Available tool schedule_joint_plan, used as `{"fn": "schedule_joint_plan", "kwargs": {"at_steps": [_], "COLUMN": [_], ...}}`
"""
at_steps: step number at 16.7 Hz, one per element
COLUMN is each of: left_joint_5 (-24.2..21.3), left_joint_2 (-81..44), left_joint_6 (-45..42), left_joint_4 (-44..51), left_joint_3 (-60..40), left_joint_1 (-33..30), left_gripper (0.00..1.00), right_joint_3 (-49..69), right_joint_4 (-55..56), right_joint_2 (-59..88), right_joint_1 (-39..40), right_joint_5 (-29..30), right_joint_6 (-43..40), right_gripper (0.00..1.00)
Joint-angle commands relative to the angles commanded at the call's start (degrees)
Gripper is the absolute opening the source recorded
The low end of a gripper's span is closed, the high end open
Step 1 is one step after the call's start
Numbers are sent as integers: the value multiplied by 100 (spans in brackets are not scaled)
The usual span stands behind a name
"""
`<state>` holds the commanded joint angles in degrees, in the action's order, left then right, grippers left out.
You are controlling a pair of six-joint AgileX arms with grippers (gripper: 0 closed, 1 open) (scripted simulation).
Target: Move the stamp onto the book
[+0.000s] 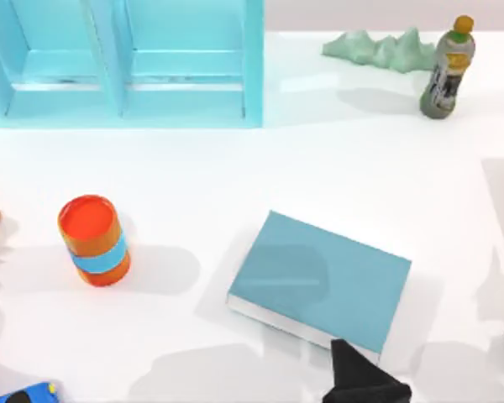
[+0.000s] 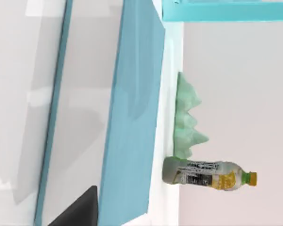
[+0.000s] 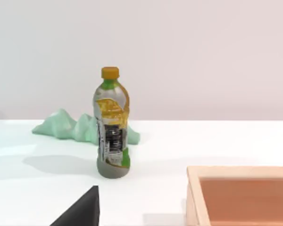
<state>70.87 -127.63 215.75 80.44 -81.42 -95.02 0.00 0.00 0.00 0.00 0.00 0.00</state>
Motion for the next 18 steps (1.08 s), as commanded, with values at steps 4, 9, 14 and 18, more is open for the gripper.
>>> {"fn": "schedule_joint_plan", "kwargs": {"at_steps": [4,9,14,18], "left_joint_5": [-84,-808,-1988,-3060], "left_joint_2": [84,803,2382,4128], "left_joint_6": [-158,-1598,-4527,-7777], "left_joint_4": [-44,-462,-1356,-2328], "left_joint_3": [21,240,988,1977], "left_joint_1": [81,629,1769,3000], "left_gripper": [100,100,100,100], "right_joint_3": [0,0,0,0], "right_joint_4": [0,0,0,0], "right_joint_2": [0,0,0,0], "right_joint_1": [0,0,0,0], "right_joint_5": [0,0,0,0], "right_joint_6": [0,0,0,0], "right_gripper": [100,100,100,100]}}
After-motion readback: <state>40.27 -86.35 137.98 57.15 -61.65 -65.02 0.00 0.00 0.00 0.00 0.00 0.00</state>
